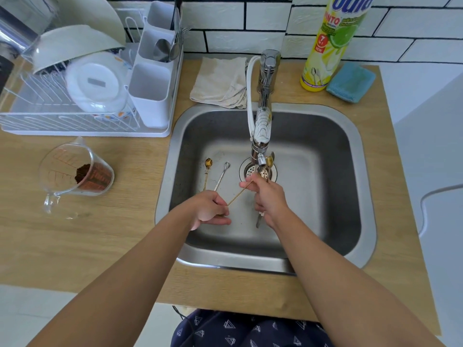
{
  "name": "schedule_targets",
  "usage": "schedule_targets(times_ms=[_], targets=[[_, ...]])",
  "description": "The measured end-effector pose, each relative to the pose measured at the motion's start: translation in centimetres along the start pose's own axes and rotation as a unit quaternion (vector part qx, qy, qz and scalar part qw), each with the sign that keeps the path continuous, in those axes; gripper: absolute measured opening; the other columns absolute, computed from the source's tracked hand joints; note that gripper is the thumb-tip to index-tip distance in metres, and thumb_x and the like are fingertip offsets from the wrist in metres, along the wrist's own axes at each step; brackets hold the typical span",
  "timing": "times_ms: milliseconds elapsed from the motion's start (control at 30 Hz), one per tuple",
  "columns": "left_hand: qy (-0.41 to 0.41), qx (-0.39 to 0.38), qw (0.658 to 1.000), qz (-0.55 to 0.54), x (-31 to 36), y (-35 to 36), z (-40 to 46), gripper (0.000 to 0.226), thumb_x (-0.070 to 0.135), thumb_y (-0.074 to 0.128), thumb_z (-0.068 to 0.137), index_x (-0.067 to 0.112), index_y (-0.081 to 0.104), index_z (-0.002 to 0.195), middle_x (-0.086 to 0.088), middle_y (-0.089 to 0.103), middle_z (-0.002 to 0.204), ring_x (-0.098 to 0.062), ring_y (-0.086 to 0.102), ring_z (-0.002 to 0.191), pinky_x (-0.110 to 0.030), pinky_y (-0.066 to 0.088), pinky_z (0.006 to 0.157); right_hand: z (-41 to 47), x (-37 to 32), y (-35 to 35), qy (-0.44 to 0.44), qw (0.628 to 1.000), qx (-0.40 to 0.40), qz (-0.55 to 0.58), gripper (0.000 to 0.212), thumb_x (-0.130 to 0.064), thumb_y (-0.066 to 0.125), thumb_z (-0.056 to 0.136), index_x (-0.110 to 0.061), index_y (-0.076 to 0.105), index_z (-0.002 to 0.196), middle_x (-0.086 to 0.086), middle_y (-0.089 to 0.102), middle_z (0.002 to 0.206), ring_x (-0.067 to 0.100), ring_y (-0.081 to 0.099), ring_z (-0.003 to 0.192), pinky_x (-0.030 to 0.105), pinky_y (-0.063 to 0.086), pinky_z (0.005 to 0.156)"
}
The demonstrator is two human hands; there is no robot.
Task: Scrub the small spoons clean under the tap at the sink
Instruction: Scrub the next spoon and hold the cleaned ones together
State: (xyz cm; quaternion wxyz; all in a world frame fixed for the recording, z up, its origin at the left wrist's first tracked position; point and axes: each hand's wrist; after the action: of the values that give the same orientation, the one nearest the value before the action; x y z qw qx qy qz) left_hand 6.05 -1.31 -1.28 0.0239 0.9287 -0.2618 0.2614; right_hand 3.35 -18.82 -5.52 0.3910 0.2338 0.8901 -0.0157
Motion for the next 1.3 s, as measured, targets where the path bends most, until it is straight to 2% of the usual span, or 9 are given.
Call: schedule_targets(times_ms=[100, 200, 433, 633, 733, 967, 1100, 1200, 1300], targets=[[0.002, 0.003, 1.000, 0.028, 0.5, -0.2, -0.2, 0.006, -0.004, 0.066, 0.089, 0.002, 0.066, 0.091, -0.021, 0.069, 0.102, -0.025, 0.076, 0.083, -0.036, 0.062, 0.081, 0.2, -0.1, -0.5, 0.015, 0.999, -0.024, 0.029, 0.035, -0.035, 0.049, 0.106, -0.008, 0.071, 0.103, 0.008, 0.081, 0.095, 0.007, 0.023, 0.034, 0.018, 0.020, 0.037], [0.000, 0.008, 0.999, 0.046, 0.8, -0.3, -0.5, 0.006, -0.003, 0.066, 0.090, 0.001, 0.064, 0.094, -0.021, 0.069, 0.101, -0.025, 0.076, 0.082, -0.033, 0.062, 0.077, -0.2, -0.3, -0.6, -0.015, 0.999, -0.027, -0.027, 0.019, -0.031, 0.064, 0.100, -0.018, 0.066, 0.113, 0.005, 0.081, 0.096, 0.007, 0.031, 0.041, 0.020, 0.025, 0.040], [0.017, 0.025, 0.992, 0.126, 0.8, 0.8, -1.1, 0.011, 0.006, 0.047, 0.099, 0.008, 0.050, 0.111, -0.017, 0.059, 0.106, -0.023, 0.062, 0.085, -0.029, 0.060, 0.062, -0.1, -1.1, -0.3, -0.043, 0.998, 0.036, -0.026, 0.023, -0.035, 0.060, 0.102, -0.018, 0.071, 0.093, 0.001, 0.081, 0.086, 0.007, 0.026, 0.039, 0.020, 0.027, 0.037], [-0.010, -0.036, 0.997, -0.069, 0.9, 0.3, -1.6, 0.005, 0.008, 0.043, 0.099, 0.011, 0.040, 0.101, -0.005, 0.039, 0.074, -0.014, 0.031, 0.055, -0.025, 0.036, 0.052, -0.5, -0.3, -1.2, -0.023, 0.993, -0.092, 0.070, 0.028, -0.035, 0.053, 0.107, -0.012, 0.065, 0.118, -0.004, 0.081, 0.103, 0.005, 0.022, 0.041, 0.018, 0.025, 0.037], [-0.023, -0.072, 0.993, -0.089, 0.5, -0.4, -1.6, 0.006, 0.013, 0.046, 0.101, 0.012, 0.040, 0.100, -0.004, 0.043, 0.072, -0.013, 0.030, 0.052, -0.024, 0.034, 0.050, -0.8, -0.2, -0.9, -0.053, 0.998, -0.039, 0.005, 0.029, -0.033, 0.066, 0.100, -0.005, 0.066, 0.110, -0.012, 0.076, 0.074, 0.006, 0.024, 0.042, 0.019, 0.027, 0.039], [0.121, 0.032, 0.987, -0.097, 0.5, 1.3, 0.5, 0.009, 0.014, 0.064, 0.096, 0.006, 0.065, 0.100, -0.011, 0.072, 0.090, -0.008, 0.052, 0.054, -0.020, 0.053, 0.057, -0.4, -1.7, -1.7, -0.096, 0.991, 0.089, -0.011, 0.026, -0.034, 0.053, 0.106, -0.018, 0.070, 0.095, -0.001, 0.082, 0.094, 0.004, 0.028, 0.036, 0.020, 0.025, 0.036], [0.164, -0.035, 0.964, -0.205, 3.5, 4.9, 2.1, 0.014, 0.009, 0.050, 0.103, 0.007, 0.064, 0.104, -0.008, 0.074, 0.093, -0.014, 0.074, 0.079, -0.024, 0.060, 0.070, -0.1, -2.8, -5.1, -0.095, 0.983, 0.158, 0.023, 0.019, -0.032, 0.055, 0.104, -0.019, 0.067, 0.097, 0.000, 0.082, 0.097, 0.007, 0.026, 0.036, 0.020, 0.025, 0.036], [0.172, -0.008, 0.963, -0.207, 4.5, 6.8, 2.7, 0.017, 0.018, 0.051, 0.103, 0.007, 0.064, 0.100, -0.005, 0.069, 0.080, -0.012, 0.068, 0.057, -0.025, 0.056, 0.058, -0.4, -3.5, -6.6, -0.090, 0.982, 0.163, 0.030, 0.015, -0.030, 0.059, 0.102, -0.019, 0.067, 0.097, -0.001, 0.082, 0.096, 0.007, 0.024, 0.037, 0.021, 0.026, 0.037], [0.192, 0.078, 0.967, -0.151, 4.6, 7.4, 3.1, 0.026, 0.031, 0.056, 0.100, 0.011, 0.069, 0.089, 0.006, 0.055, 0.055, -0.009, 0.041, 0.040, -0.022, 0.039, 0.043, -0.9, -3.9, -7.1, -0.081, 0.984, 0.151, 0.039, 0.015, -0.029, 0.060, 0.101, -0.016, 0.068, 0.101, -0.001, 0.082, 0.097, 0.006, 0.023, 0.036, 0.021, 0.027, 0.038]])
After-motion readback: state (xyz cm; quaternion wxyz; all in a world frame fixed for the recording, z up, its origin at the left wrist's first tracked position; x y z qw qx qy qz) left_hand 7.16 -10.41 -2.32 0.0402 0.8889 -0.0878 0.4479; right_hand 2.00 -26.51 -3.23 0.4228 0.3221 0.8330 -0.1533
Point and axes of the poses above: each hand's wrist, its own z-axis towards the middle knuckle, its own y-axis out of the palm, x = y × z
